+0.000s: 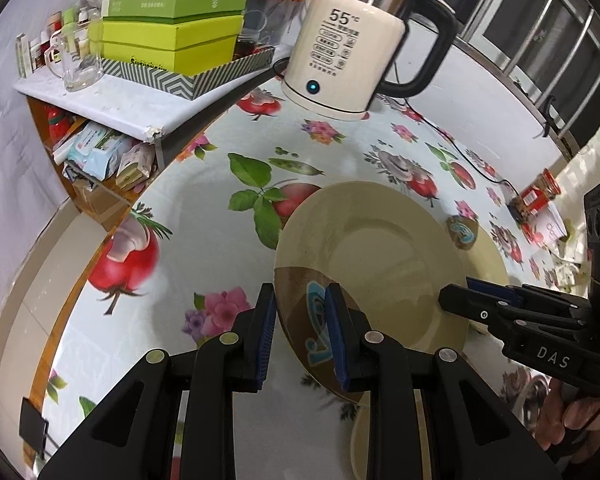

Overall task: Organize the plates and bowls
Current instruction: 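Lift the beige plate by its rim with the left tool, tilting it up, then carry the held beige plate with the left tool across the table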

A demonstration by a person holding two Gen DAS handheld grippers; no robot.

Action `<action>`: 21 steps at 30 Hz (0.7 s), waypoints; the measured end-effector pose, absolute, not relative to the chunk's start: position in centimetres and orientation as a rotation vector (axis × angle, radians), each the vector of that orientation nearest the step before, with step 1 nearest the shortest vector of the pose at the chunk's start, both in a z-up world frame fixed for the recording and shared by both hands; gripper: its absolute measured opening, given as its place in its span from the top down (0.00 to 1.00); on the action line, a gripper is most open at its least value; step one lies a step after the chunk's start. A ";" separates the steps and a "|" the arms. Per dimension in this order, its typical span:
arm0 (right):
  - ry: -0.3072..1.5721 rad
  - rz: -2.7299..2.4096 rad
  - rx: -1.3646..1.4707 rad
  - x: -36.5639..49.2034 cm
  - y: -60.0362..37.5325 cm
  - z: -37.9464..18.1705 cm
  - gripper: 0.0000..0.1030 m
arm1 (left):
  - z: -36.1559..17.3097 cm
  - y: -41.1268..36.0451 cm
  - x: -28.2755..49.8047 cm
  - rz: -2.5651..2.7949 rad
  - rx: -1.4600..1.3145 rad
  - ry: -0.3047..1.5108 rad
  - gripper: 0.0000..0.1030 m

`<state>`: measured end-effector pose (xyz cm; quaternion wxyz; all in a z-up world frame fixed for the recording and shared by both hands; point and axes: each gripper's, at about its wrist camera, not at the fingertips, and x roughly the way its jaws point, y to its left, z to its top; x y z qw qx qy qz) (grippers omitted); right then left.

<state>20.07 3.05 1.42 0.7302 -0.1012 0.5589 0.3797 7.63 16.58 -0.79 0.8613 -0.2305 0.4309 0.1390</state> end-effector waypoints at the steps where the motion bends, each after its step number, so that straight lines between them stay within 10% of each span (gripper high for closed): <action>1: 1.232 0.834 -0.220 19.9 2.8 1.5 0.74 | -0.7 16.3 7.4 0.289 -0.481 0.906 0.75; 21: 1.255 0.770 -0.183 15.5 -3.5 1.9 0.74 | -0.8 10.7 4.9 0.206 -0.432 0.955 0.75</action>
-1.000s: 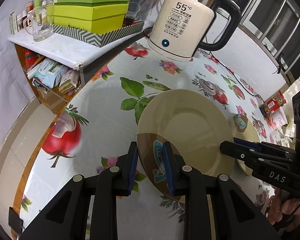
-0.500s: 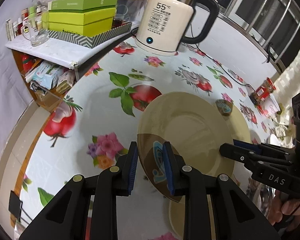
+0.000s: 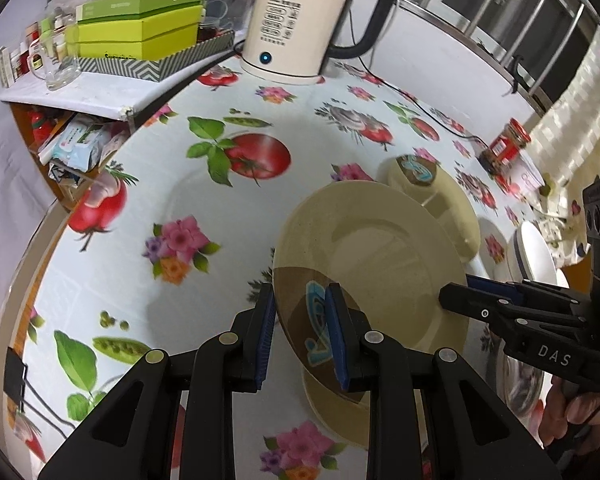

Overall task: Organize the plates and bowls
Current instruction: 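Carry the held beige plate with the left tool across the table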

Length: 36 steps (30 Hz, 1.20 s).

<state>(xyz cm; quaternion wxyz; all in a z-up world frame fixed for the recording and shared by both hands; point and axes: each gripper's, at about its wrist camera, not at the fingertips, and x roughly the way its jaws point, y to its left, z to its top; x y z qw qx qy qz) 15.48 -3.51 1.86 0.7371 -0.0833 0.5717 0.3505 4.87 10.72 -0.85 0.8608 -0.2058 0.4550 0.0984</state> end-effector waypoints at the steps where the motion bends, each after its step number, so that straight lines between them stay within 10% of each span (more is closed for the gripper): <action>1: 1.256 0.766 -0.183 15.4 -3.7 1.8 0.74 | -0.9 10.5 4.8 0.201 -0.431 0.958 0.75; 36: 1.292 0.712 -0.239 12.5 -6.7 -0.3 0.72 | -2.9 6.8 3.6 0.160 -0.361 1.052 0.75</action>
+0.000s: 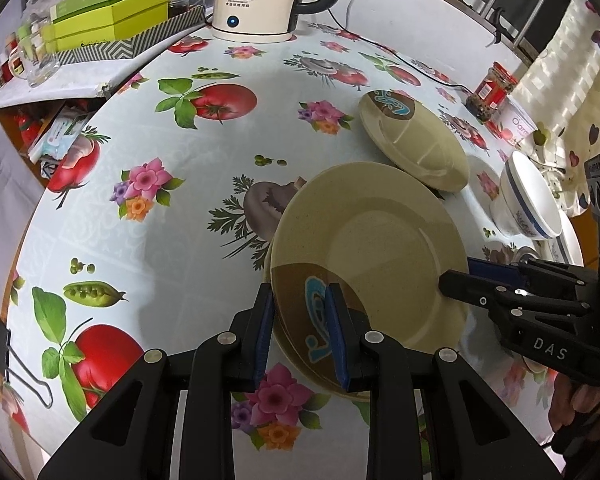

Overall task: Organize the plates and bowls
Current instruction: 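Carry the held beige plate with the left tool across the table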

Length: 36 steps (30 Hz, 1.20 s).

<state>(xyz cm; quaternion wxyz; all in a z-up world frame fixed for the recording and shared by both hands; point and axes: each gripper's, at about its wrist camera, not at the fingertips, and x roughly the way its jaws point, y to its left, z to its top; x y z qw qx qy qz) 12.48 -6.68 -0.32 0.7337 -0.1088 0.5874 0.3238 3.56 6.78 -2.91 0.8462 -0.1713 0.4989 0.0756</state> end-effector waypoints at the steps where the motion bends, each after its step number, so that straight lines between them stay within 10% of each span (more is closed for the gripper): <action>1: 1.292 0.712 -0.241 12.5 -6.7 -0.3 0.72 | -2.9 6.8 3.6 0.158 -0.360 1.053 0.75; 36: 1.266 0.717 -0.228 12.5 -6.6 -0.3 0.72 | -3.3 8.1 3.8 0.145 -0.415 1.035 0.73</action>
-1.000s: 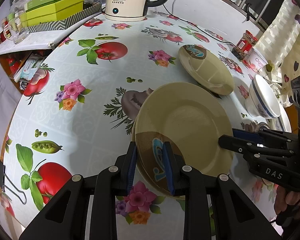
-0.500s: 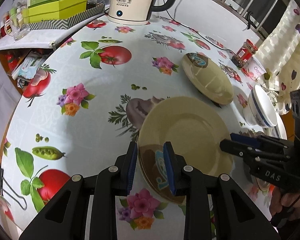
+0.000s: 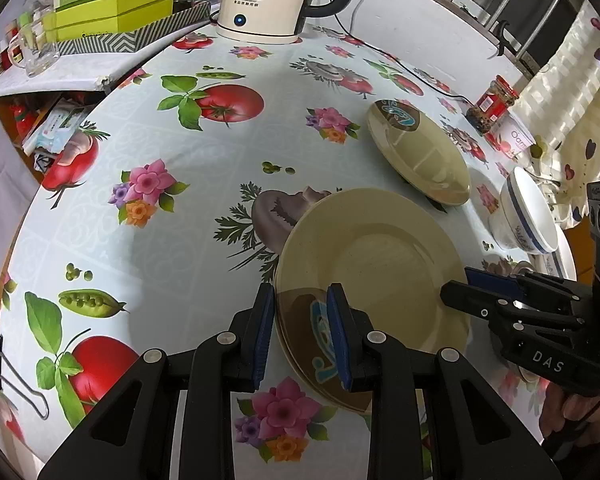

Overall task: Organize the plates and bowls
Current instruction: 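Carry the held beige plate with the left tool across the table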

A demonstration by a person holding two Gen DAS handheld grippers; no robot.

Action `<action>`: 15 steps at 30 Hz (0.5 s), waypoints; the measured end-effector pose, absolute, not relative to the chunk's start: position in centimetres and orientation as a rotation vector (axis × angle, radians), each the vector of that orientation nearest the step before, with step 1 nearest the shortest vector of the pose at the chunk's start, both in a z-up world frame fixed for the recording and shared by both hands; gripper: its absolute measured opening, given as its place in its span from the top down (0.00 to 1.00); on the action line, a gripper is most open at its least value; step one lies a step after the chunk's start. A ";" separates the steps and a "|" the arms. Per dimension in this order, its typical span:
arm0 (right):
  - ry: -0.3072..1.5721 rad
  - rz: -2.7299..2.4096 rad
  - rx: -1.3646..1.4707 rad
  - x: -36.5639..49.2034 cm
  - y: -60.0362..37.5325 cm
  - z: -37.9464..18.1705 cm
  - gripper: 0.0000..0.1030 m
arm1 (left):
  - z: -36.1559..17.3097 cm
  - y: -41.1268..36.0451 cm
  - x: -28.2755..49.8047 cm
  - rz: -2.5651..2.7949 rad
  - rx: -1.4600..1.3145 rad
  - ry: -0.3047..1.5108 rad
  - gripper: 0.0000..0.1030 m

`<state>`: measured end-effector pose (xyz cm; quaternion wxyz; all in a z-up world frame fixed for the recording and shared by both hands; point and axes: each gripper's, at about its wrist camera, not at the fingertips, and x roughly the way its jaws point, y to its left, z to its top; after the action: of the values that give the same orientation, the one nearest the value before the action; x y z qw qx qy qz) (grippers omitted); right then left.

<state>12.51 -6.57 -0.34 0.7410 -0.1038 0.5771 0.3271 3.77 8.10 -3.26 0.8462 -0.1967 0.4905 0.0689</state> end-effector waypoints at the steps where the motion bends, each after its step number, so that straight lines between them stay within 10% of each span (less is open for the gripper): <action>1: 1.266 0.718 -0.227 12.5 -6.6 -0.3 0.72 | -3.2 8.1 3.7 0.148 -0.416 1.036 0.73; 15: 1.255 0.723 -0.222 12.3 -6.5 -0.1 0.72 | -3.4 8.5 3.4 0.149 -0.440 1.032 0.73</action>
<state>12.35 -6.52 -0.06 0.7435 -0.1014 0.5727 0.3301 3.45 8.48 -3.42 0.8441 -0.2085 0.4889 0.0708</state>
